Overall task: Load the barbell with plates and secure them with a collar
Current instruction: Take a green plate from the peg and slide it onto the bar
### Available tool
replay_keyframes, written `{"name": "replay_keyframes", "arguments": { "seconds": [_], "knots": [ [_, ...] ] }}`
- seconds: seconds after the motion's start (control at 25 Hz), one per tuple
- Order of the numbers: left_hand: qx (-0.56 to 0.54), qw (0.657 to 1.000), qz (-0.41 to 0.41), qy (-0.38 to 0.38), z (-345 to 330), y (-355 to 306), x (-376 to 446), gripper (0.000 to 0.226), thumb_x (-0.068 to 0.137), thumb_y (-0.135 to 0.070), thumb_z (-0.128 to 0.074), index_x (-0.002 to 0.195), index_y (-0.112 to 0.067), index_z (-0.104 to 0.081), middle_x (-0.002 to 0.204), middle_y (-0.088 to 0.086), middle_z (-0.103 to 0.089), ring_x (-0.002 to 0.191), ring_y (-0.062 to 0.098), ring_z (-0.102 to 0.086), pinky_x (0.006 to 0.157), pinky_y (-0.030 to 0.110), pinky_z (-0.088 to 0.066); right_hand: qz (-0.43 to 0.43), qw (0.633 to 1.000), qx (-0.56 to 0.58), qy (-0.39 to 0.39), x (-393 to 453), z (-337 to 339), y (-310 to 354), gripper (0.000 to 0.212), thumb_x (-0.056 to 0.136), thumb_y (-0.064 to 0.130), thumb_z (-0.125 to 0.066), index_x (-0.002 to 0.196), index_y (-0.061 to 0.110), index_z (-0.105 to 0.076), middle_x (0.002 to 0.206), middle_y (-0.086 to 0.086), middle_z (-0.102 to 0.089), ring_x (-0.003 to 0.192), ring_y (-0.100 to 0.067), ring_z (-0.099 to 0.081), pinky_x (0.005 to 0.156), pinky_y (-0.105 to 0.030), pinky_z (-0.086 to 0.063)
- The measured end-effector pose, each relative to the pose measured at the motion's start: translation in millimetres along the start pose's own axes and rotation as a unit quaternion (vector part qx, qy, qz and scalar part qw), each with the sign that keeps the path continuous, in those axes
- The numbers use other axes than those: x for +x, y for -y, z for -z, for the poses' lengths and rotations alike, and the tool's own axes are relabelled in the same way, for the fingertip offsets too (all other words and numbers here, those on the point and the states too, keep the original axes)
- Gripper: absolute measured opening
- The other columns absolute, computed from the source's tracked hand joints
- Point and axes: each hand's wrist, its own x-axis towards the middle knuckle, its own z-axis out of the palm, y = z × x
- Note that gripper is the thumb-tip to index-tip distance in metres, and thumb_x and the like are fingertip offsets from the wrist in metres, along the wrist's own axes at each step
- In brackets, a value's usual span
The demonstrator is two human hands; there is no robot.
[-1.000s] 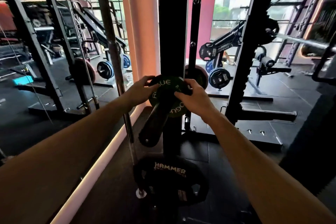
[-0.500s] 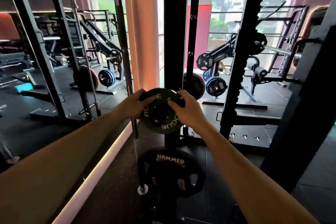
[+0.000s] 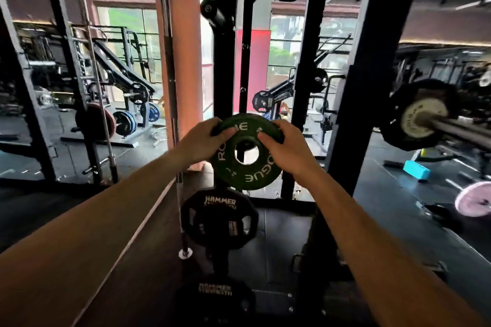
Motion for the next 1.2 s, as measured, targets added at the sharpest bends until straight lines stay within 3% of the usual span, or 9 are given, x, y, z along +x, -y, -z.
{"name": "replay_keyframes", "arguments": {
  "seconds": [0.08,0.2,0.32,0.4,0.64,0.8,0.92,1.04,1.2],
  "knots": [
    [-0.037,0.999,-0.022,0.024,-28,-29,-6,0.015,0.099,-0.045,-0.059,0.098,-0.030,-0.062,0.094,0.001,-0.072,0.088,0.024,-0.072,0.074,0.040,-0.062,-0.015,0.999,-0.018,-0.031,-23,40,4,0.017,0.098,0.027,-0.068,0.113,0.028,-0.061,0.099,0.009,-0.065,0.089,-0.010,-0.067,0.072,-0.024,-0.056],
    [-0.090,0.993,-0.049,0.062,-81,-82,-11,0.025,0.098,-0.043,-0.061,0.106,-0.019,-0.065,0.096,0.006,-0.074,0.081,0.016,-0.076,0.068,0.035,-0.065,-0.031,0.994,-0.038,-0.095,-61,111,8,0.017,0.097,0.025,-0.069,0.113,0.028,-0.061,0.095,0.015,-0.064,0.082,0.001,-0.064,0.059,-0.012,-0.049],
    [-0.117,0.984,-0.081,0.112,-138,-139,-16,0.037,0.099,-0.041,-0.062,0.112,-0.006,-0.063,0.098,0.018,-0.073,0.084,0.029,-0.076,0.067,0.044,-0.065,-0.046,0.986,-0.057,-0.147,-99,184,8,0.017,0.098,0.024,-0.068,0.113,0.029,-0.061,0.096,0.015,-0.065,0.085,-0.001,-0.064,0.066,-0.016,-0.051],
    [-0.135,0.977,-0.098,0.131,-175,-172,-18,0.039,0.099,-0.038,-0.062,0.112,-0.002,-0.061,0.095,0.020,-0.072,0.079,0.029,-0.073,0.061,0.037,-0.061,-0.058,0.981,-0.069,-0.170,-121,228,7,0.019,0.099,0.024,-0.067,0.117,0.025,-0.063,0.099,0.010,-0.068,0.090,-0.007,-0.066,0.074,-0.024,-0.054],
    [-0.159,0.962,-0.140,0.170,-301,-278,-33,0.012,0.098,-0.038,-0.064,0.092,-0.028,-0.062,0.090,0.005,-0.074,0.075,0.019,-0.074,0.051,0.030,-0.058,-0.073,0.969,-0.108,-0.212,-179,375,-20,0.016,0.100,0.022,-0.066,0.115,0.024,-0.061,0.100,0.012,-0.065,0.092,-0.006,-0.063,0.076,-0.022,-0.051],
    [-0.166,0.964,-0.131,0.159,-364,-324,-31,0.018,0.097,-0.039,-0.065,0.105,-0.023,-0.067,0.093,0.008,-0.077,0.076,0.024,-0.078,0.053,0.036,-0.062,-0.079,0.970,-0.102,-0.206,-187,450,-47,0.025,0.099,0.022,-0.067,0.123,0.015,-0.064,0.113,-0.004,-0.070,0.105,-0.023,-0.068,0.094,-0.046,-0.058],
    [-0.177,0.969,-0.128,0.120,-398,-345,-23,0.003,0.095,-0.038,-0.068,0.094,-0.038,-0.070,0.093,0.004,-0.077,0.079,0.024,-0.078,0.061,0.041,-0.064,-0.057,0.977,-0.095,-0.180,-173,495,-70,0.030,0.100,0.022,-0.067,0.128,0.013,-0.063,0.120,-0.009,-0.070,0.110,-0.027,-0.068,0.097,-0.048,-0.057],
    [-0.175,0.977,-0.109,0.062,-414,-348,-13,0.022,0.096,-0.033,-0.069,0.077,-0.047,-0.068,0.086,-0.003,-0.074,0.083,0.023,-0.075,0.078,0.050,-0.063,-0.037,0.985,-0.071,-0.151,-150,510,-91,0.029,0.100,0.019,-0.067,0.128,0.013,-0.062,0.119,-0.009,-0.070,0.108,-0.025,-0.067,0.098,-0.045,-0.056],
    [-0.176,0.979,-0.100,0.023,-429,-354,-6,0.030,0.096,-0.028,-0.068,0.073,-0.047,-0.065,0.073,-0.014,-0.071,0.070,0.006,-0.067,0.070,0.031,-0.054,-0.023,0.991,0.003,-0.132,-130,516,-120,0.023,0.100,0.017,-0.066,0.120,0.025,-0.059,0.108,0.002,-0.070,0.104,-0.021,-0.068,0.098,-0.048,-0.057]
  ]
}}
